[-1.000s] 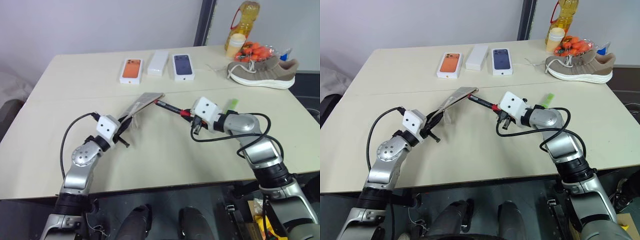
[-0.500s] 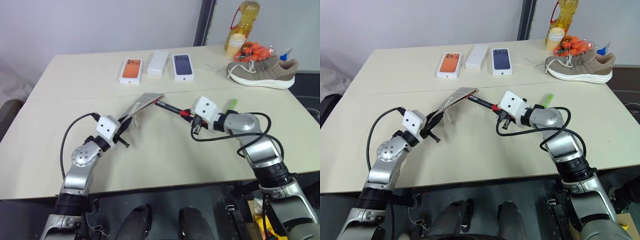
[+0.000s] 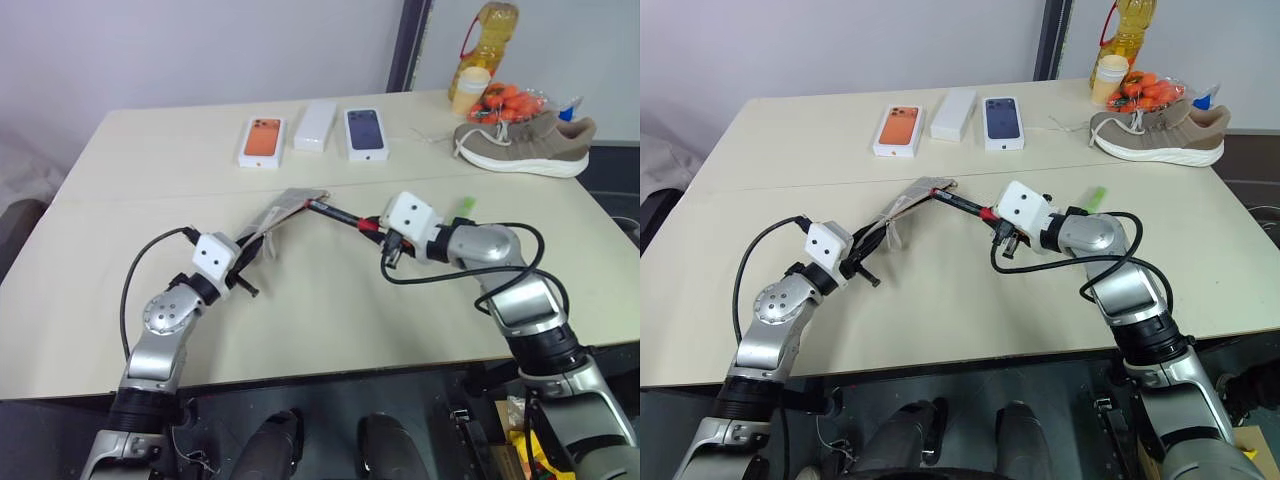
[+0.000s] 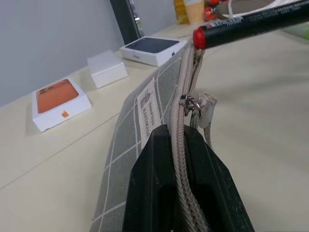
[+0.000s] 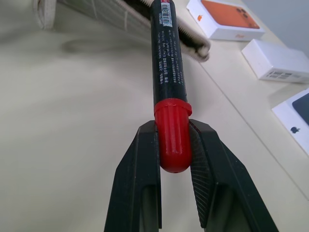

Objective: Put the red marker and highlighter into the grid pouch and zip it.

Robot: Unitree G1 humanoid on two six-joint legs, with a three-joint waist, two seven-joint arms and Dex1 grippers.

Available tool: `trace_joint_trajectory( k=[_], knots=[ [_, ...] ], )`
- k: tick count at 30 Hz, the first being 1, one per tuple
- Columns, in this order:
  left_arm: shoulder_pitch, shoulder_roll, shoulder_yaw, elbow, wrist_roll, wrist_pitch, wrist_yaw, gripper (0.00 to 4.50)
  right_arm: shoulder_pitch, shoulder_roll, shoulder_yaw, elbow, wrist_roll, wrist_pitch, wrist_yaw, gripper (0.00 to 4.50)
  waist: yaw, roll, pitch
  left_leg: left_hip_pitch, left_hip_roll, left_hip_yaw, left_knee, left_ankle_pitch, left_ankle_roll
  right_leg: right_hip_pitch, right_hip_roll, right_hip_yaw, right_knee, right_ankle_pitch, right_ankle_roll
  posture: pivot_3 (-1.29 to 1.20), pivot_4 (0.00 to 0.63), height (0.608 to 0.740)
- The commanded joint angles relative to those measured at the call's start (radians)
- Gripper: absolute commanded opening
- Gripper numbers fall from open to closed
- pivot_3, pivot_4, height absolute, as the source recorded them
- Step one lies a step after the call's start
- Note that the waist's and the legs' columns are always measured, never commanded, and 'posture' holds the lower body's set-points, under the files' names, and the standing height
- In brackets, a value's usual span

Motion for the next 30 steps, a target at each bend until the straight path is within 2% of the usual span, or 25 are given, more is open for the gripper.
trace_joint_trajectory(
  k=[1,30],
  knots=[
    [0.0,0.003,0.007,-0.021,-0.002,-0.015,0.0,0.0,-0.024,-0.007,-0.015,-0.041,0.009,-0.003,-0.001,0.29,0.0,0.0,0.0,0.0,0.0,0.0,0.0,0.0,0.0,0.0,0.0,0.0,0.0,0.0,0.0,0.0,0.15,0.74],
    [-0.002,-0.018,0.004,-0.061,-0.022,0.004,-0.002,0.0,-0.006,0.002,0.039,-0.001,-0.016,-0.049,-0.001,0.29,0.0,0.0,0.0,0.0,0.0,0.0,0.0,0.0,0.0,0.0,0.0,0.0,0.0,0.0,0.0,0.0,0.15,0.74]
  ],
)
